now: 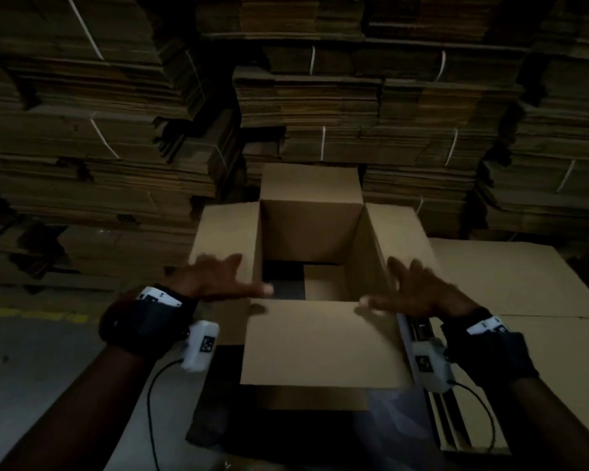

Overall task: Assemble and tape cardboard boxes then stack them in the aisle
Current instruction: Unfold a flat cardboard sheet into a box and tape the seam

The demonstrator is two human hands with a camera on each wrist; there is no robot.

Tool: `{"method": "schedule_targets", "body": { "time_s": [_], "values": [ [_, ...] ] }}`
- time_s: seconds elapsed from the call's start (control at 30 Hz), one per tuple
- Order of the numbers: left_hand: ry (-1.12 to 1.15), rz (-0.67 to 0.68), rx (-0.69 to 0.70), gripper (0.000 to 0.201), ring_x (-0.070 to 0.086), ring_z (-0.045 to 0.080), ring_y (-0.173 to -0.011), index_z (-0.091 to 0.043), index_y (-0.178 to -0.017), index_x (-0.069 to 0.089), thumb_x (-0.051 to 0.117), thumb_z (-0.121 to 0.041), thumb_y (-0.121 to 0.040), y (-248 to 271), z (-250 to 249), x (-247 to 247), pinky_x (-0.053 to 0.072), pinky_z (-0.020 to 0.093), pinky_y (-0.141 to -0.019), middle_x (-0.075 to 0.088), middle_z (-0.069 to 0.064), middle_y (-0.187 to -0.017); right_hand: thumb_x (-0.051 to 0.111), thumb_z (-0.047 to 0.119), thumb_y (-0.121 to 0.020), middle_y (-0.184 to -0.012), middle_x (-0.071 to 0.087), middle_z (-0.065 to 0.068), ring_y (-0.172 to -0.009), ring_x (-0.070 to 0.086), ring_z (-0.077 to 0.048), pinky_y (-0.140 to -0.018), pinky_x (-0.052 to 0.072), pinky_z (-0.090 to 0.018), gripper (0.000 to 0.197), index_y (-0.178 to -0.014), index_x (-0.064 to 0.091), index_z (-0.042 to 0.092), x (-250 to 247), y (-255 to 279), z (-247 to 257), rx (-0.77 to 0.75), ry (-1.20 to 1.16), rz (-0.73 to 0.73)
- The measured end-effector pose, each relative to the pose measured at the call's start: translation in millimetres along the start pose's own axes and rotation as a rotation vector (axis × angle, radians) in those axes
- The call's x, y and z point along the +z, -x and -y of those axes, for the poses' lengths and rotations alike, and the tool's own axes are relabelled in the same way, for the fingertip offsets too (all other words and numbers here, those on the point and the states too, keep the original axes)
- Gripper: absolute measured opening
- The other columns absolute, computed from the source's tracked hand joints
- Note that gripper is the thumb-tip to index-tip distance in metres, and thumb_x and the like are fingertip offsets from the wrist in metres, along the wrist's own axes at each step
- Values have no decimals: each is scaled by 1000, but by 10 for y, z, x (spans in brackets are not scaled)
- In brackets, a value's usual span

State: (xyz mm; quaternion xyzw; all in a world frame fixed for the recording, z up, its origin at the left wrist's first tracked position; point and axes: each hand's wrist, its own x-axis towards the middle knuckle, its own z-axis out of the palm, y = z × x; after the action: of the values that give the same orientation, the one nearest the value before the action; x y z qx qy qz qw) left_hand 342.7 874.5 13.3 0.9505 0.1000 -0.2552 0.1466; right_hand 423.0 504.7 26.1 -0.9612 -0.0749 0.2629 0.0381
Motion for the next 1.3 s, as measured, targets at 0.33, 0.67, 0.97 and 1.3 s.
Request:
{"method": "schedule_targets", "body": {
  "time_s": [0.33, 0.67, 0.97, 1.3],
  "values": [
    [539, -390, 192, 124, 67, 25, -85, -26, -161, -3, 72, -69, -72, -170, -178, 1075, 45, 26, -62, 71, 11, -99, 80, 81, -59, -165, 30, 3, -147, 37, -20, -115, 41, -48, 134, -161, 6, 34, 681, -297, -161, -279, -509, -270],
    [672, -365, 194, 123, 43, 28, -141, -34, -159, -10, 71, -72, -75, -156, -393, 1202, 43, 42, -109, 26, 6, -165, 68, 63, -86, -167, 5, -18, -153, 8, -40, -116, 16, -71, 112, -161, -4, 20, 205, -27, 303, 29, 79, -174],
    [737, -541, 173, 123, 4, 21, -156, -23, -161, 10, 53, -90, -67, 83, 66, 1625, 20, 45, -124, 2, 6, -169, 59, 42, -100, -132, 67, -5, -121, 61, -26, -92, 49, -35, 40, -134, 62, 22, 478, 157, 1706, -576, -75, -108],
    [1059, -594, 108, 84, 45, 14, -138, -28, -151, 30, 62, -69, -85, 310, 200, 2097, 42, 34, -111, 45, -2, -150, 55, 40, -92, -117, 74, -2, -109, 69, -19, -88, 56, -44, 43, -125, 69, 15, 534, 212, 1478, -645, -292, -245]
  ]
}}
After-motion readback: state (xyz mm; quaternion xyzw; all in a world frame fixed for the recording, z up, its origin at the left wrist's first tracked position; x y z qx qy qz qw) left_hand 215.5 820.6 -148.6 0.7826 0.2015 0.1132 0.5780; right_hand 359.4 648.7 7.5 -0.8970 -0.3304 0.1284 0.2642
